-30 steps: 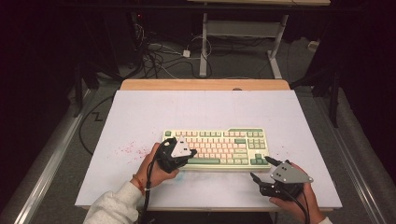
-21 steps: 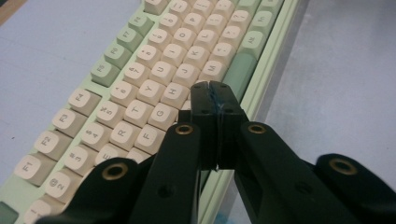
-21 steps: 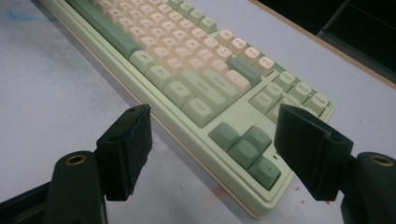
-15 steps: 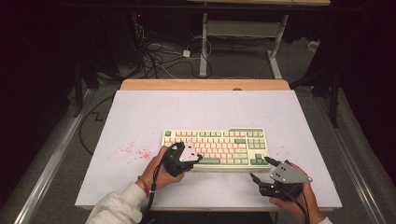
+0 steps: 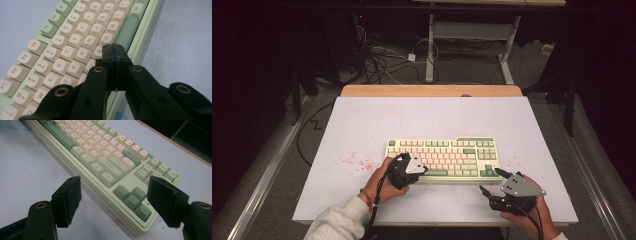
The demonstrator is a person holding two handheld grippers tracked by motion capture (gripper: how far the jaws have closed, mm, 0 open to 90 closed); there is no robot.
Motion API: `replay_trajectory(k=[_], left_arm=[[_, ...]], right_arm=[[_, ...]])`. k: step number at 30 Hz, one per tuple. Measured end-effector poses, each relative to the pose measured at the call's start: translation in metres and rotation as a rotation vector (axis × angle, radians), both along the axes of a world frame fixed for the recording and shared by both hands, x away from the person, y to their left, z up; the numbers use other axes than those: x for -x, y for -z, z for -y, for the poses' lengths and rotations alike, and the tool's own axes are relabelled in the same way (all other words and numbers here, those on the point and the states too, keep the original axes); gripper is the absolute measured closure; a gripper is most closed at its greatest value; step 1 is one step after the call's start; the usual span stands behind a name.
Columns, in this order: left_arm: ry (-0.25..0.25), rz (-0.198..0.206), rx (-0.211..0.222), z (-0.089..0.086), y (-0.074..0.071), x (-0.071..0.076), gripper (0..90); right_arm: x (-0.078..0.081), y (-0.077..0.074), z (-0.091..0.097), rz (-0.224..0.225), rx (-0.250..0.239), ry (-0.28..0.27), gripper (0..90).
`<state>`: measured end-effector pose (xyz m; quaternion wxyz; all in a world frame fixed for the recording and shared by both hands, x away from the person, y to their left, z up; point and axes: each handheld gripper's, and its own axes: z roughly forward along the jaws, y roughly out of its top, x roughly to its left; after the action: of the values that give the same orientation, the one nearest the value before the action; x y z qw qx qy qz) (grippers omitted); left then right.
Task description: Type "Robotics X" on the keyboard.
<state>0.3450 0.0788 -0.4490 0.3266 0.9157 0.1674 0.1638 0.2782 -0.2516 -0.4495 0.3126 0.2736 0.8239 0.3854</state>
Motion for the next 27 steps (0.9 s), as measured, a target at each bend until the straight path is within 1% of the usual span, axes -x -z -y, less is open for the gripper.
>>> replay_trajectory(k=[11, 13, 16, 27], left_arm=[[-0.003, 0.000, -0.020, 0.0004, 0.0025, -0.0009, 86.6], [-0.006, -0.001, -0.016, 0.0004, 0.0029, -0.0012, 86.5], [-0.007, -0.005, -0.022, 0.0001, 0.0040, -0.0021, 86.6], [-0.012, -0.003, -0.021, -0.0004, 0.0047, -0.0030, 86.2]], right_arm=[[0.0000, 0.0002, -0.0002, -0.002, 0.000, -0.002, 28.0], [0.0001, 0.0003, -0.0005, -0.003, 0.000, -0.003, 28.0], [0.0001, 0.0003, -0.0005, -0.004, 0.000, -0.004, 28.0], [0.0003, 0.0004, -0.0008, -0.005, 0.003, -0.008, 28.1]])
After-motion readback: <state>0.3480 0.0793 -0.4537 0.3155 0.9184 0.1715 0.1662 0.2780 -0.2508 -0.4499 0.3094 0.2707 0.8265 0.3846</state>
